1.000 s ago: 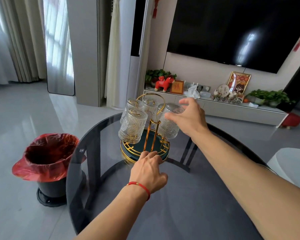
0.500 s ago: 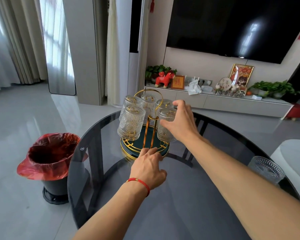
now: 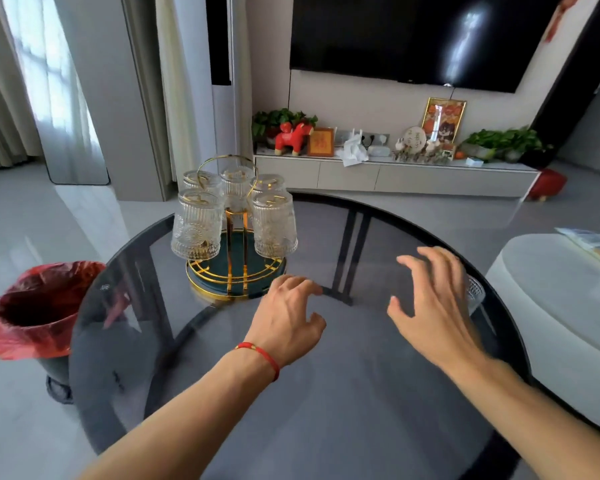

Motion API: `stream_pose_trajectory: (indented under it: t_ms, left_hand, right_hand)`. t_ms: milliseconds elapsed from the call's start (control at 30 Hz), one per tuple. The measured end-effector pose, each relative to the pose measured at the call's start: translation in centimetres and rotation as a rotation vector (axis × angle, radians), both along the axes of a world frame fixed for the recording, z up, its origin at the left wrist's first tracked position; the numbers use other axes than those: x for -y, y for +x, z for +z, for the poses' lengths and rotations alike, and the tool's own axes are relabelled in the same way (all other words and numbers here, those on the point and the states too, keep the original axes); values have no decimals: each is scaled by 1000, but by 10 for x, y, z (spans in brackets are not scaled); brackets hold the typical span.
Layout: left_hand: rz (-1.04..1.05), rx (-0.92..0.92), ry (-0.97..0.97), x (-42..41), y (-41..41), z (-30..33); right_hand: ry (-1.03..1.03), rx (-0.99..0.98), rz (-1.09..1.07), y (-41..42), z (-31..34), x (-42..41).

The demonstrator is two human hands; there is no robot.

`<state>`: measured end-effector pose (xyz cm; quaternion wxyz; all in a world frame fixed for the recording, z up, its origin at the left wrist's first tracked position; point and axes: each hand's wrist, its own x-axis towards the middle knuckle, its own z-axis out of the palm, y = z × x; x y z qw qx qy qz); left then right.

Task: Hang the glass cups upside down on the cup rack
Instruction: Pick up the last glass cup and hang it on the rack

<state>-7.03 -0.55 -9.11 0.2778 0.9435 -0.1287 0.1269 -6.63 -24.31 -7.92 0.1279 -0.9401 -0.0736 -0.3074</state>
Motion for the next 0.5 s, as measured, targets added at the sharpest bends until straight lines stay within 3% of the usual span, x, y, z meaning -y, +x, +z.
stream_pose_trajectory:
  t_ms: [67,200,267,333,500]
  left_hand:
    - [-74,-10,-57,22,-8,1]
    - [-119,-145,-264,50,-17,4]
    - [-130,-221,-330,54,-19,2]
    - [-140,-258,-354,54,-21,0]
    - [-161,-270,-523,51,-19,3]
  right_hand:
    - [29,18,-137,-6,-11,31]
    - [647,-181,-286,1,-22,63]
    - [855,-333,-291,5,-32,68]
    - [880,-413,-235,7,-44,72]
    - [674,-372,-47,-9,-33,64]
